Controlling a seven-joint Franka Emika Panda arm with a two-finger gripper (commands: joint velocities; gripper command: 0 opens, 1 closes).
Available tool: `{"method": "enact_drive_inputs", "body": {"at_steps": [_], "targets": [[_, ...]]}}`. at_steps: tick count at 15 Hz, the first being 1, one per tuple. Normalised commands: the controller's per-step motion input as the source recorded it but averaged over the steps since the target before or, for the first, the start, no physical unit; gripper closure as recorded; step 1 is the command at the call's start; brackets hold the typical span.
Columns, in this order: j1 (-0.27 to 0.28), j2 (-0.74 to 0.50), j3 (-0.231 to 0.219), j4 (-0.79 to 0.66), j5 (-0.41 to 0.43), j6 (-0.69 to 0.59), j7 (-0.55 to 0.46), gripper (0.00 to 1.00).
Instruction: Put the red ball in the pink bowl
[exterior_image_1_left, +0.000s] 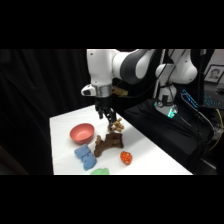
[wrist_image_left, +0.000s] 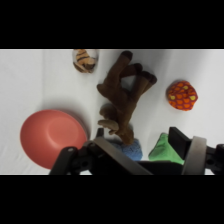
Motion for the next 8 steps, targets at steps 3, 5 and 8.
{"method": "enact_drive_inputs", "body": {"at_steps": [3,5,8], "targets": [[0.133,-0.08,0.086,-0.22,0.042,0.26,0.20,0.00],[0.135,-0.06,0.078,-0.19,0.011,0.29,0.23,0.00],[0.119,-0.01,0.071,-0.15,0.022,0.29,0.21,0.00]]}}
